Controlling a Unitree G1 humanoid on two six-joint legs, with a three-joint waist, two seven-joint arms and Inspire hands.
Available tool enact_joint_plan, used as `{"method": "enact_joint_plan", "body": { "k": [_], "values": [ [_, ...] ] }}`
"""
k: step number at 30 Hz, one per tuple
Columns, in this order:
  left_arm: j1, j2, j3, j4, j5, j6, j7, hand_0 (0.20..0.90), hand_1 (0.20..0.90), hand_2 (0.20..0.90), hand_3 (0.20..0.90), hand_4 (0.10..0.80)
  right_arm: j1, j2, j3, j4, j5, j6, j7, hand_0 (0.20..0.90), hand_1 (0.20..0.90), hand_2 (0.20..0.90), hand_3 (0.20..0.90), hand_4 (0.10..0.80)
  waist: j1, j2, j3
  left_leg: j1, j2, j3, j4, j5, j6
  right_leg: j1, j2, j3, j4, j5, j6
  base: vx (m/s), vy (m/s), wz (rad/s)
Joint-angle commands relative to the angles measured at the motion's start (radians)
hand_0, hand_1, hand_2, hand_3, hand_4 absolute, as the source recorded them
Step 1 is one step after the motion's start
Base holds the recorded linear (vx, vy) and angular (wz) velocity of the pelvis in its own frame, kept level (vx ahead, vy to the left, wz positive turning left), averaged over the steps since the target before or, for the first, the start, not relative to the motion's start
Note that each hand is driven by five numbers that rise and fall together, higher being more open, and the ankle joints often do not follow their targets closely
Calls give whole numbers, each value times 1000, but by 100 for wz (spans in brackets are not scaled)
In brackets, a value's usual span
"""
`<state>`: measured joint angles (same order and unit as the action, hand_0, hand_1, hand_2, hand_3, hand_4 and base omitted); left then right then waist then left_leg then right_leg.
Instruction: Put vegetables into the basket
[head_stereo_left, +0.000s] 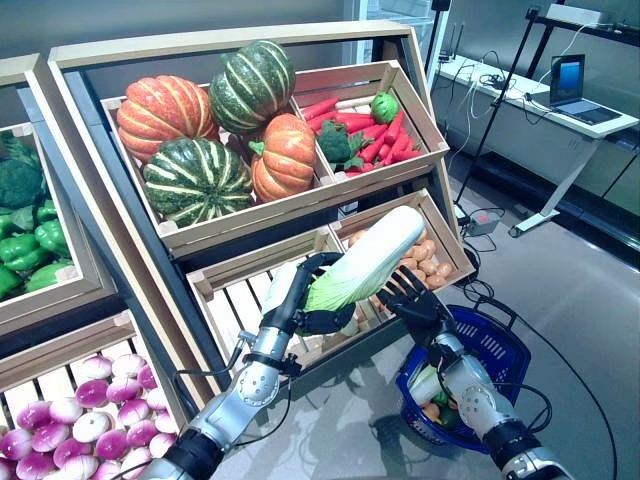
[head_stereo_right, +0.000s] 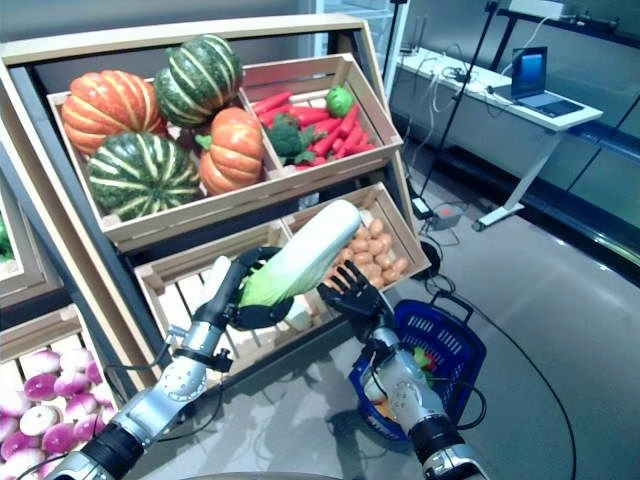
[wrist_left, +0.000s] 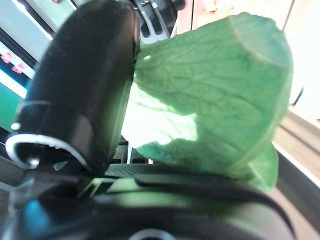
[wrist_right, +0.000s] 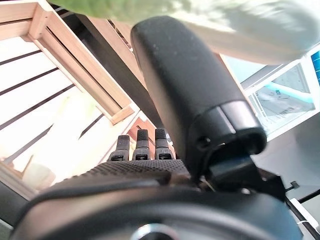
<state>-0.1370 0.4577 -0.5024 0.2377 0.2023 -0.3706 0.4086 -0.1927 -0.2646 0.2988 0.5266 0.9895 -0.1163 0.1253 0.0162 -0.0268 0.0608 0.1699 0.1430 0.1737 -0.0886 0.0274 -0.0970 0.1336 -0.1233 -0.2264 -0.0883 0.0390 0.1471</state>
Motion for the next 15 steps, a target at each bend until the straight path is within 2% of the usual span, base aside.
{"method": "enact_joint_plan", "body": {
  "k": [1,9,15],
  "values": [
    [-191,8,-30,-90,11,-154,72,300,300,300,300,400,-179,5,-16,-17,25,-72,2,900,900,900,900,800,-2,-9,-42,-17,-57,11,5,-67,30,6,-27,19,16,-5,12,0,0,0],
    [-183,15,-66,-88,-12,-149,8,300,300,300,300,400,-230,7,-26,-69,106,-97,18,900,900,900,900,800,0,-8,-37,-14,-55,13,6,-71,28,7,-28,20,16,-6,14,-4,1,0],
    [-172,24,-88,-47,-18,-152,5,300,300,300,300,400,-283,-8,-46,-120,164,-95,58,900,900,900,900,800,1,-9,-35,-15,-54,15,8,-72,28,7,-27,25,15,-8,13,0,0,0]
  ]
}}
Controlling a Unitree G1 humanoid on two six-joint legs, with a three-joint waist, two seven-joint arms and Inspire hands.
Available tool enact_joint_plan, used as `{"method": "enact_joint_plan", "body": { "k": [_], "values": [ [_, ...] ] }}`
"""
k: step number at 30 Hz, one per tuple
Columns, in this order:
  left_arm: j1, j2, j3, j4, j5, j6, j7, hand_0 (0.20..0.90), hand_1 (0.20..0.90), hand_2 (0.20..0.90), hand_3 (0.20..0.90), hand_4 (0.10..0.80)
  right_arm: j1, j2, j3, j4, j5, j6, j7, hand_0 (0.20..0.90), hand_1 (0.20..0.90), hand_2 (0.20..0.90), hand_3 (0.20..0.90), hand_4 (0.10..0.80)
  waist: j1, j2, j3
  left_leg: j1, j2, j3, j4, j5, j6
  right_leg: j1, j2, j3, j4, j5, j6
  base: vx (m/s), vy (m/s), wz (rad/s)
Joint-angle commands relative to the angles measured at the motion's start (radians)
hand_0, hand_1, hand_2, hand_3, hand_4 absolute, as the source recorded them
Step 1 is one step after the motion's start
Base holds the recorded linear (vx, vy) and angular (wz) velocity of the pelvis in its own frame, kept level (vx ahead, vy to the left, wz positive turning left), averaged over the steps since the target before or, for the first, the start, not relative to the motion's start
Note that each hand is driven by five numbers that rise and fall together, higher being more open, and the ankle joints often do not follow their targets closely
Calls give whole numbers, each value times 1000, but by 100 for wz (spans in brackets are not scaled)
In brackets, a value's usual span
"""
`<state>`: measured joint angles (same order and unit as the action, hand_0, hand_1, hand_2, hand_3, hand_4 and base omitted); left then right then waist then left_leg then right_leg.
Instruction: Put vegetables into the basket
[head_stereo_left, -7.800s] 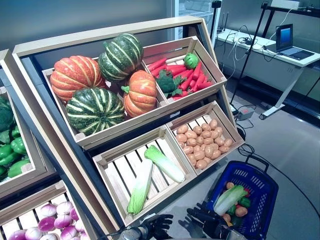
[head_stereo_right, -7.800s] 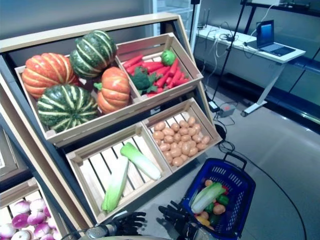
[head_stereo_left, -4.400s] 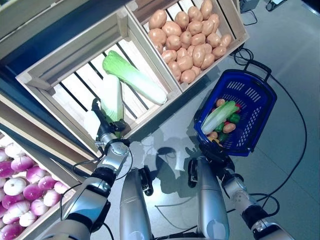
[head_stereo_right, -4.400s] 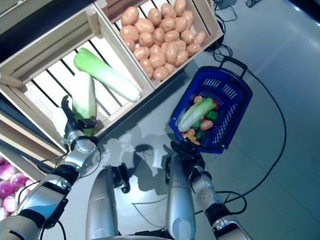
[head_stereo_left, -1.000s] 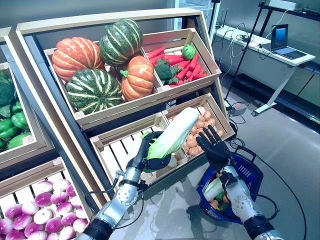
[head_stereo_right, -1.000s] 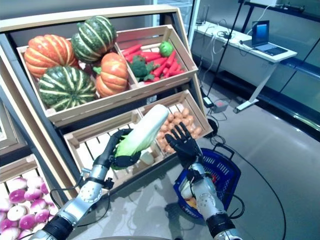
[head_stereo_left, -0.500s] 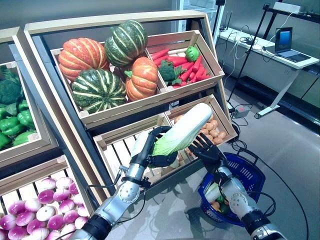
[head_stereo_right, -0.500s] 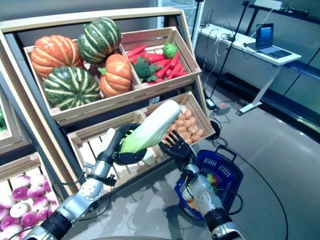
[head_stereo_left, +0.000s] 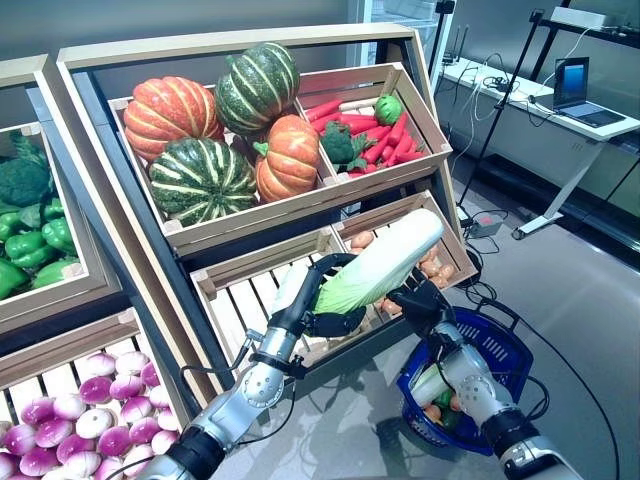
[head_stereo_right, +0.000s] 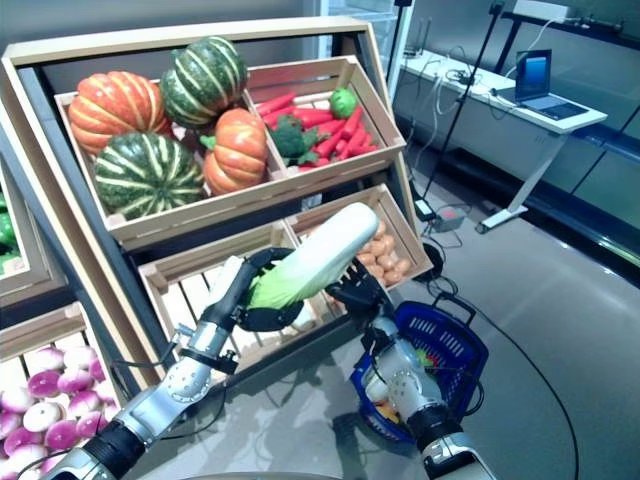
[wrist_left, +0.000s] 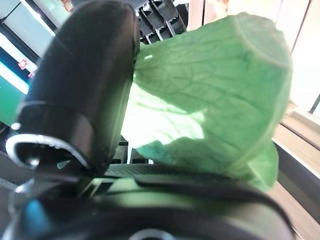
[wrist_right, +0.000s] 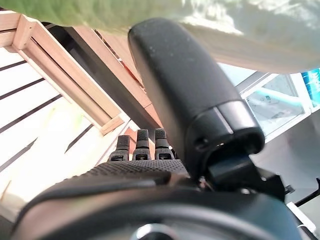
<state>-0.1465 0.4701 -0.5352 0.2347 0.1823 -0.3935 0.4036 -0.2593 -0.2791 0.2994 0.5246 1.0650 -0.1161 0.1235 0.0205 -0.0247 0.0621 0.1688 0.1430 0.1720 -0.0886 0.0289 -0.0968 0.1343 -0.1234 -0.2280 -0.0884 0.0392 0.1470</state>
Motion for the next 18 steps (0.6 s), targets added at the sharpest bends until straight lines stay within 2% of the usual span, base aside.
{"method": "enact_joint_plan", "body": {
  "k": [1,10,12,15,16,18],
  "values": [
    [-158,13,-54,-31,-4,-132,11,300,300,300,300,400,-223,-1,-52,-127,96,-94,77,900,900,900,900,800,-3,-11,-38,-14,-53,18,8,-73,27,5,-27,27,15,-8,13,0,0,0],
    [-139,7,-26,48,-64,-114,-1,300,300,300,300,400,-227,-44,-71,-198,126,-61,212,900,900,900,900,800,-5,-17,-42,-24,-51,17,9,-70,27,-3,-28,29,17,-9,12,0,0,0],
    [-129,-3,0,98,-85,-121,-6,300,300,300,300,400,-219,-64,-76,-224,81,-44,232,900,900,900,900,800,-8,-21,-44,-26,-50,17,9,-69,27,-6,-27,31,18,-10,11,0,0,0],
    [-132,-2,22,122,-60,-122,12,300,300,300,300,400,-215,-104,-80,-224,-73,-53,196,900,900,900,900,800,-13,-25,-49,-28,-48,20,11,-69,25,-8,-27,35,18,-10,11,0,0,0],
    [-130,3,33,122,-44,-118,24,300,300,300,300,400,-211,-135,-79,-221,-178,-65,168,900,900,900,900,800,-16,-27,-49,-30,-47,20,11,-67,25,-10,-26,39,18,-9,11,0,0,0],
    [-126,26,61,109,-28,-95,44,300,300,300,300,400,-201,-219,-83,-231,-433,-142,23,900,900,900,900,800,-27,-30,-47,-34,-46,22,11,-64,25,-20,-25,53,22,-7,11,0,0,0]
  ]
}}
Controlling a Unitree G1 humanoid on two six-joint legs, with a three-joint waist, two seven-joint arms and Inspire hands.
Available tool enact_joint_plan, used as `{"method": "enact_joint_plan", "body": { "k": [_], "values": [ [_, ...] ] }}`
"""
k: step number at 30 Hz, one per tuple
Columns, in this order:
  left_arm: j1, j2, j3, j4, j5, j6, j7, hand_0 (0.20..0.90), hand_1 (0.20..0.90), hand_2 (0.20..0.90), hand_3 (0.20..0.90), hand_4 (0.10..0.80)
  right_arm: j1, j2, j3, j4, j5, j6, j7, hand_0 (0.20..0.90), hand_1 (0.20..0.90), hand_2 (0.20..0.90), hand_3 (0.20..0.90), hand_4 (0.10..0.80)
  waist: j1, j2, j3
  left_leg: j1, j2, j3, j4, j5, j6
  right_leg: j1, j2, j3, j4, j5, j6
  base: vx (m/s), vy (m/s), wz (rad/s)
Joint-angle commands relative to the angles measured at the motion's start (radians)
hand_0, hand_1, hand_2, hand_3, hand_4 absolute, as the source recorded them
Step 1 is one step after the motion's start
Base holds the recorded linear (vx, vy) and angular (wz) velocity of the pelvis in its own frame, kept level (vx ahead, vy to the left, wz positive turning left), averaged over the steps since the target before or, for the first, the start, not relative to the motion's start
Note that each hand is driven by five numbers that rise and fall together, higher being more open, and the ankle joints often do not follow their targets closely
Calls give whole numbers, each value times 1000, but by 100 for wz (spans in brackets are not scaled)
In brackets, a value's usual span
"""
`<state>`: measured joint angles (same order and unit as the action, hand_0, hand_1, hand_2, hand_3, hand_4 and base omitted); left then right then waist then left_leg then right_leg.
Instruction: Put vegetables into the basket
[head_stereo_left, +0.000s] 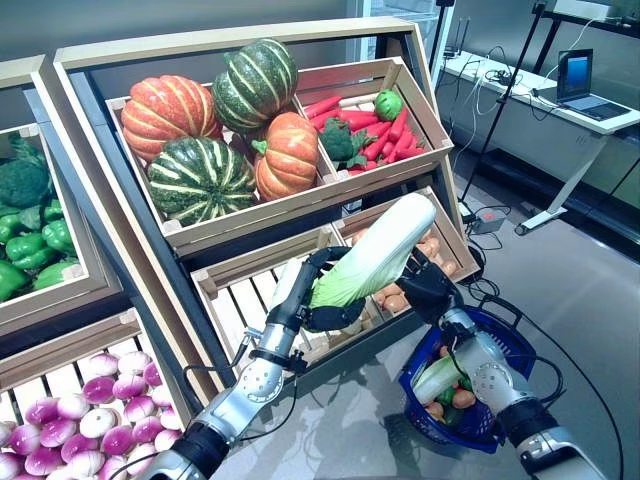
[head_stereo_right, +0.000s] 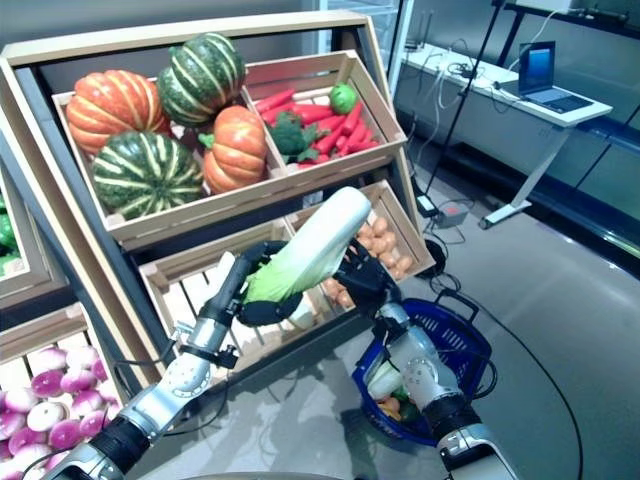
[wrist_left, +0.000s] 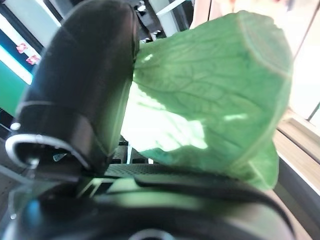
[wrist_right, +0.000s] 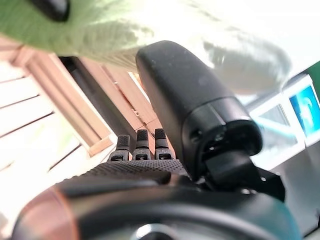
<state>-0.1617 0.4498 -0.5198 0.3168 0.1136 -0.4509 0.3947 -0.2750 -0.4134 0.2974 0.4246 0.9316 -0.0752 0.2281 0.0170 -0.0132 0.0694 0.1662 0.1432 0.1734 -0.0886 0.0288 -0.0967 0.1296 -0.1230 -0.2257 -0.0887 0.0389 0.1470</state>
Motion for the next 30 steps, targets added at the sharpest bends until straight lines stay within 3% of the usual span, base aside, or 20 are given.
{"method": "enact_joint_plan", "body": {
  "k": [1,4,5,7,12,17,24,30],
  "values": [
    [-113,56,53,22,45,-29,61,300,300,300,300,400,-181,-117,-88,-134,-500,-213,-197,900,900,900,900,800,-27,-42,-52,-33,-46,22,11,-63,25,-17,-24,55,23,-6,11,-25,-16,-3],
    [-129,83,70,-14,65,40,100,300,300,300,300,400,-200,-275,-75,-172,-1075,-224,-537,900,900,900,900,800,-48,-43,-40,-35,-48,25,11,-61,29,-26,-20,77,26,-2,13,-45,-9,-10],
    [-132,90,71,-18,65,50,106,300,300,300,300,400,-206,-313,-71,-192,-1139,-208,-562,900,900,900,900,800,-52,-44,-40,-37,-48,26,11,-61,30,-30,-20,81,27,-2,14,-66,4,-15],
    [-159,112,70,-10,59,95,128,300,300,300,300,400,-244,-479,-34,-297,-1340,-173,-651,900,900,900,900,800,-65,-42,-33,-45,-49,23,10,-61,34,-42,-17,97,30,0,17,-57,11,-12],
    [-189,130,72,-9,86,136,118,300,300,300,300,400,-285,-571,45,-383,-1459,-136,-671,900,900,900,900,800,-63,-40,-38,-49,-50,12,9,-62,33,-43,-21,100,31,-4,22,3,7,-14],
    [-226,172,81,-52,95,183,92,300,300,300,300,400,-301,-591,96,-378,-1480,-114,-642,900,900,900,900,800,-61,-39,-38,-51,-49,3,10,-63,31,-43,-25,99,35,-7,26,0,0,0],
    [-285,249,73,-133,116,235,21,300,300,300,300,400,-343,-625,177,-435,-1416,-109,-488,900,900,900,900,800,-55,-39,-43,-49,-52,-8,8,-64,27,-34,-32,92,32,-9,32,0,1,1],
    [-326,275,45,-163,152,224,8,300,300,300,300,400,-386,-628,244,-465,-1390,-127,-378,900,900,900,900,800,-52,-40,-50,-48,-55,-12,5,-66,26,-31,-35,88,32,-10,34,0,0,0]
  ]
}}
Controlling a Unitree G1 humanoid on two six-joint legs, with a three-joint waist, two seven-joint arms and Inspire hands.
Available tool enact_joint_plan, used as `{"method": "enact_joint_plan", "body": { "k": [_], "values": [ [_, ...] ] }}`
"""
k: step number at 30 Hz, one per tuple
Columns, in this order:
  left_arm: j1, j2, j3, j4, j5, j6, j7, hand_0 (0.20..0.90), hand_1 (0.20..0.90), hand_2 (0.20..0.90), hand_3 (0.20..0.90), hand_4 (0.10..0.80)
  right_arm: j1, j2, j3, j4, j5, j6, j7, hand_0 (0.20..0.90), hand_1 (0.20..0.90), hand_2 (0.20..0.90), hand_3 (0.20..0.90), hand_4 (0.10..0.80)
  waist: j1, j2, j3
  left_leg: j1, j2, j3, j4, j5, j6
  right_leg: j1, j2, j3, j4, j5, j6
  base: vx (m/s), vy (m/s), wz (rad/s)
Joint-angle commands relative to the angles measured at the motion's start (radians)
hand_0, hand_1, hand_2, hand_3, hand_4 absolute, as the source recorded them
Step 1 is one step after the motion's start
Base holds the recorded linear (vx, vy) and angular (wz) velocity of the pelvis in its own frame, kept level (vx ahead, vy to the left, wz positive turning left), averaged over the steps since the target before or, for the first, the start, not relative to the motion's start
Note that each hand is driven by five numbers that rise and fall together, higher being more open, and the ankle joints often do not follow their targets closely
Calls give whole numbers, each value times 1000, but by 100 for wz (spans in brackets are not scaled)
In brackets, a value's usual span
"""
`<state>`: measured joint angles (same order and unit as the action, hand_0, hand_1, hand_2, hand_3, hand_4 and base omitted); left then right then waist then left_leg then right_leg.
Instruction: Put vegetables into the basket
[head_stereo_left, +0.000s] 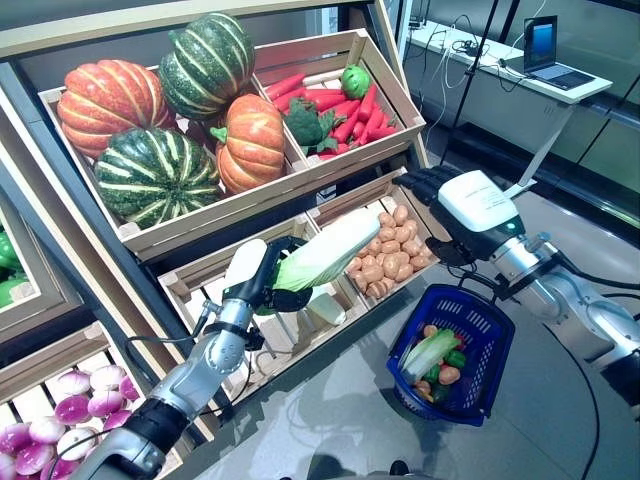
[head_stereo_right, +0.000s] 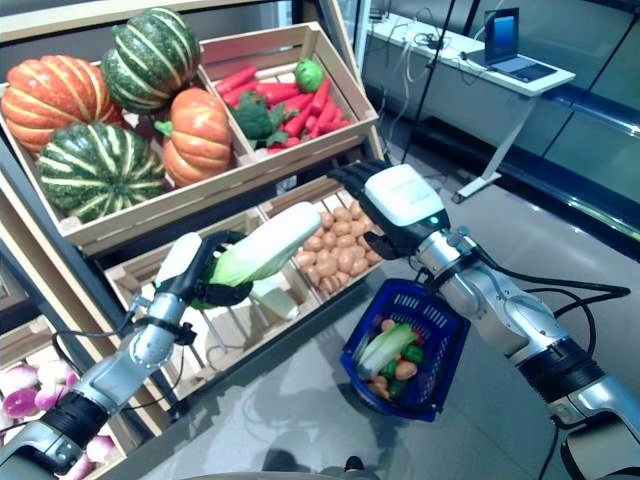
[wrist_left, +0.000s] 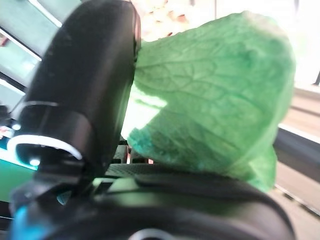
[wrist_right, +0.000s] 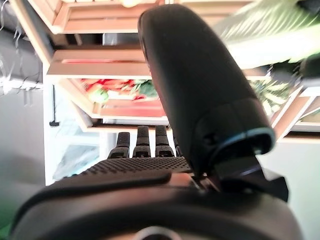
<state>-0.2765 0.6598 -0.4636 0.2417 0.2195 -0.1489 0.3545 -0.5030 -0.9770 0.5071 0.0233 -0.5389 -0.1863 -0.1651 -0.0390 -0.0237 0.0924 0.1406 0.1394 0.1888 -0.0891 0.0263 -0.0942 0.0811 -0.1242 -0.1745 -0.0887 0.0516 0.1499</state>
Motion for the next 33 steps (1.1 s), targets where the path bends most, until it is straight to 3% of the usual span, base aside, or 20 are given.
{"method": "enact_joint_plan", "body": {
  "k": [1,8,14,23,29,33],
  "values": [
    [-216,70,-16,-95,53,-77,48,300,300,300,300,400,-163,-65,42,-64,88,-14,30,900,900,900,900,800,5,-31,-74,-22,-51,-29,6,-63,23,17,-34,37,32,-23,32,0,0,0],
    [-252,108,-56,-162,84,-65,32,300,300,300,300,400,-226,-75,113,-77,80,-3,82,900,900,900,900,800,10,-37,-74,-24,-50,-29,6,-61,21,17,-36,37,33,-22,34,-2,-3,1],
    [-249,106,-73,-174,66,-68,-6,300,300,300,300,400,-260,-68,145,-84,29,-61,27,900,900,900,900,800,18,-38,-77,-25,-50,-37,5,-62,22,20,-37,35,32,-24,36,-1,-1,1],
    [-239,97,-89,-216,-53,-22,-148,300,300,300,300,400,-275,-62,178,-74,-37,-55,-29,900,900,900,900,800,31,-40,-73,-25,-51,-48,6,-62,23,25,-39,27,29,-26,40,0,0,0],
    [-227,70,-79,-251,-111,-20,-195,300,300,300,300,400,-270,-33,202,-27,-49,-48,35,900,900,900,900,800,42,-41,-72,-26,-52,-57,5,-60,22,29,-41,19,27,-26,40,2,0,3],
    [-245,65,-73,-274,-114,-22,-188,300,300,300,300,400,-277,-4,253,56,-22,6,130,900,900,900,900,800,51,-44,-72,-29,-52,-59,5,-56,19,30,-43,9,26,-24,39,1,-5,8]
  ]
}}
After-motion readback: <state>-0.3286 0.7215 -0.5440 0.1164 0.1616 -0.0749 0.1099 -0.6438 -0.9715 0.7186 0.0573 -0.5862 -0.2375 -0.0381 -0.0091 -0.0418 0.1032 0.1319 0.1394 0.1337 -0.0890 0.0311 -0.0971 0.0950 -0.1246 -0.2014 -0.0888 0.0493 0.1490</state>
